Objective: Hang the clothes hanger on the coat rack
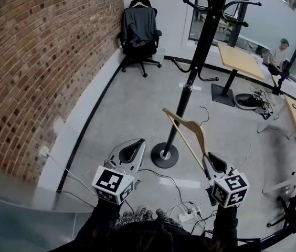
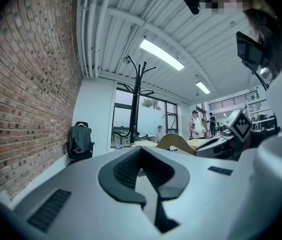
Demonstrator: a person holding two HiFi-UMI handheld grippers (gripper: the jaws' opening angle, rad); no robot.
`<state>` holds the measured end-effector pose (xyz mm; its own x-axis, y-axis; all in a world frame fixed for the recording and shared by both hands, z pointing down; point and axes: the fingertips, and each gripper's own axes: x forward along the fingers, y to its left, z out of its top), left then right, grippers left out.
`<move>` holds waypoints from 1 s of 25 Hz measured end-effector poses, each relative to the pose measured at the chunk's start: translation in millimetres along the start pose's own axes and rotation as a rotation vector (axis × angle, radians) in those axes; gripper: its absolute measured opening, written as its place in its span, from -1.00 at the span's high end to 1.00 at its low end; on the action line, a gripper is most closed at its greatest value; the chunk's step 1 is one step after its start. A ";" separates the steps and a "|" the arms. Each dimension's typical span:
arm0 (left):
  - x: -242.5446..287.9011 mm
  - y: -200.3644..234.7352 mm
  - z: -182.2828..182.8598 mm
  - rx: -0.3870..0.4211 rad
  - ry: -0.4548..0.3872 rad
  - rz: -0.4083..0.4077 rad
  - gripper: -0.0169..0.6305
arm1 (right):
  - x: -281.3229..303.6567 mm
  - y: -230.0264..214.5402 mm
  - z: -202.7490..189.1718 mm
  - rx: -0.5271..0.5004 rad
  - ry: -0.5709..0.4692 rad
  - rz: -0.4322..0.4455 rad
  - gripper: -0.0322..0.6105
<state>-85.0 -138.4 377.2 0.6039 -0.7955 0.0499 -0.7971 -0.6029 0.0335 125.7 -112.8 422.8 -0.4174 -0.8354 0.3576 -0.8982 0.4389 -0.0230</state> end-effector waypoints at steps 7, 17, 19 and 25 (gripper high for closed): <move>17.7 20.4 4.6 0.010 -0.006 -0.023 0.92 | 21.1 1.5 5.9 0.007 0.001 -0.005 0.71; 44.4 31.2 4.9 0.008 -0.001 -0.104 0.92 | 39.2 -0.5 12.4 0.004 0.017 -0.036 0.71; 50.3 31.7 3.1 0.004 0.006 -0.114 0.92 | 41.4 -6.5 14.2 0.003 0.023 -0.044 0.71; 68.2 39.8 -0.1 0.005 0.021 -0.096 0.92 | 57.0 -31.4 21.8 0.009 0.019 -0.049 0.71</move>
<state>-75.6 -216.6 381.9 0.6770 -0.7329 0.0673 -0.7357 -0.6764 0.0344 127.1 -181.4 423.6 -0.3698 -0.8496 0.3760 -0.9190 0.3940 -0.0137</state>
